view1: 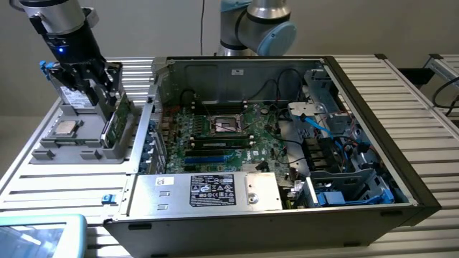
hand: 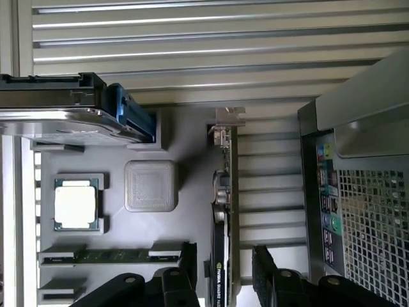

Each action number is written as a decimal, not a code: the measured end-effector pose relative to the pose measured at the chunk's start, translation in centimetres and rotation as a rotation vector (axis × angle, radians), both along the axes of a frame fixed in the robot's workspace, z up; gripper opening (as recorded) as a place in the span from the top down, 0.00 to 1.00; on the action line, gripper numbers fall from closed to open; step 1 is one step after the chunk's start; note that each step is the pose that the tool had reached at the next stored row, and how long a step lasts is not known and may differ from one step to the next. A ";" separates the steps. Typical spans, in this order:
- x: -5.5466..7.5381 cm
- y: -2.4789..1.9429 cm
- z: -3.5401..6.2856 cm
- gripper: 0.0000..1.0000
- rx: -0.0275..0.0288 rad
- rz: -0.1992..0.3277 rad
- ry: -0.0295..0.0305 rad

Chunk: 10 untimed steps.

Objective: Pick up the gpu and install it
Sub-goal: 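Pick up the gpu and move the gpu toward the slot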

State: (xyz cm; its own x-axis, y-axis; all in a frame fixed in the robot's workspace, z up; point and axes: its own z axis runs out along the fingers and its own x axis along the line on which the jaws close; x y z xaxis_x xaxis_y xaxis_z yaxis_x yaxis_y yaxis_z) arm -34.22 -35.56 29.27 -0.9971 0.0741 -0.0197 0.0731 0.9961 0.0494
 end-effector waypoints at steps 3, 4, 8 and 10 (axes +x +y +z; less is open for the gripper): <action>0.0 0.08 -0.54 0.52 -0.0001 0.000 0.0003; 0.0 0.11 -0.72 0.52 -0.0001 0.000 0.0002; -0.1 0.21 -1.44 0.52 -0.0001 0.000 0.0002; -0.1 0.24 -1.82 0.52 -0.0001 0.000 0.0002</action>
